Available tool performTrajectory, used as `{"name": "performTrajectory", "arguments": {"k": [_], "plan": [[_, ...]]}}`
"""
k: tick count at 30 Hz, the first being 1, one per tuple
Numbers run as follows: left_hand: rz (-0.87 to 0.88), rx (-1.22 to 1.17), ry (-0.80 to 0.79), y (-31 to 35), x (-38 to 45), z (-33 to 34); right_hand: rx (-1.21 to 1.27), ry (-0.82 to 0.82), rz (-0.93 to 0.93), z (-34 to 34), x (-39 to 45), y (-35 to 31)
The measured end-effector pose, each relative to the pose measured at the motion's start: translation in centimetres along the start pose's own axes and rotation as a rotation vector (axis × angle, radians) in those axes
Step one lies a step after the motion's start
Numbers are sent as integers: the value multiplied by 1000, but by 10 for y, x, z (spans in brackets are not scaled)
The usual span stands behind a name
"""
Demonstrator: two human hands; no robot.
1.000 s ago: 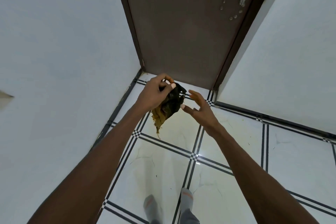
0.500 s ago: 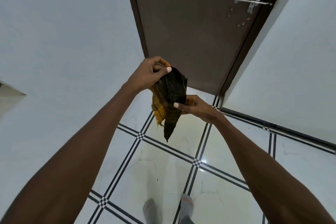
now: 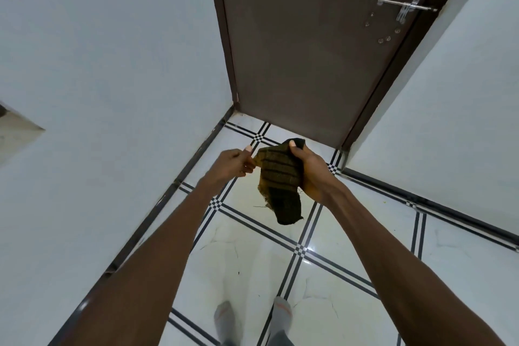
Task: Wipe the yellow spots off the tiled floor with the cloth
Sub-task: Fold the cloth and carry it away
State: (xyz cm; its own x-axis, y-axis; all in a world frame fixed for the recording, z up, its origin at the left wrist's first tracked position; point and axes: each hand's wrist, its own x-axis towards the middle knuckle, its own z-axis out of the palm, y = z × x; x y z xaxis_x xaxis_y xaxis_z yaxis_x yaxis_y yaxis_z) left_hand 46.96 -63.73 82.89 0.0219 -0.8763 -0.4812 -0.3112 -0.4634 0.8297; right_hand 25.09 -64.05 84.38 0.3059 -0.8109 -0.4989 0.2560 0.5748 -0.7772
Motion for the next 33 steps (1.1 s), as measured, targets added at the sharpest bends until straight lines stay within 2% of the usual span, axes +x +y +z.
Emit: {"name": "performTrajectory", "arguments": {"k": [5, 10, 13, 19, 22, 26, 30, 33], "plan": [[-158, -154, -51, -13, -7, 19, 170, 19, 59, 4, -7, 5], [-69, -427, -98, -11, -2, 16, 177, 30, 68, 11, -9, 1], [-20, -478, -78, -7, 0, 13, 120, 55, 58, 11, -11, -7], [69, -281, 135, 1, -3, 3, -301, 246, 0, -15, -4, -19], [70, -234, 216, 7, -1, 0, -398, 221, 6, -24, -2, -21], [126, -181, 248, 13, -3, -4, -548, 144, -84, -22, -1, -30], [196, -134, 281, 18, -5, -12, -969, 50, -217, -19, 1, -40], [268, -64, 287, 26, -11, -15, -1230, 41, -272, -11, 1, -45]]}}
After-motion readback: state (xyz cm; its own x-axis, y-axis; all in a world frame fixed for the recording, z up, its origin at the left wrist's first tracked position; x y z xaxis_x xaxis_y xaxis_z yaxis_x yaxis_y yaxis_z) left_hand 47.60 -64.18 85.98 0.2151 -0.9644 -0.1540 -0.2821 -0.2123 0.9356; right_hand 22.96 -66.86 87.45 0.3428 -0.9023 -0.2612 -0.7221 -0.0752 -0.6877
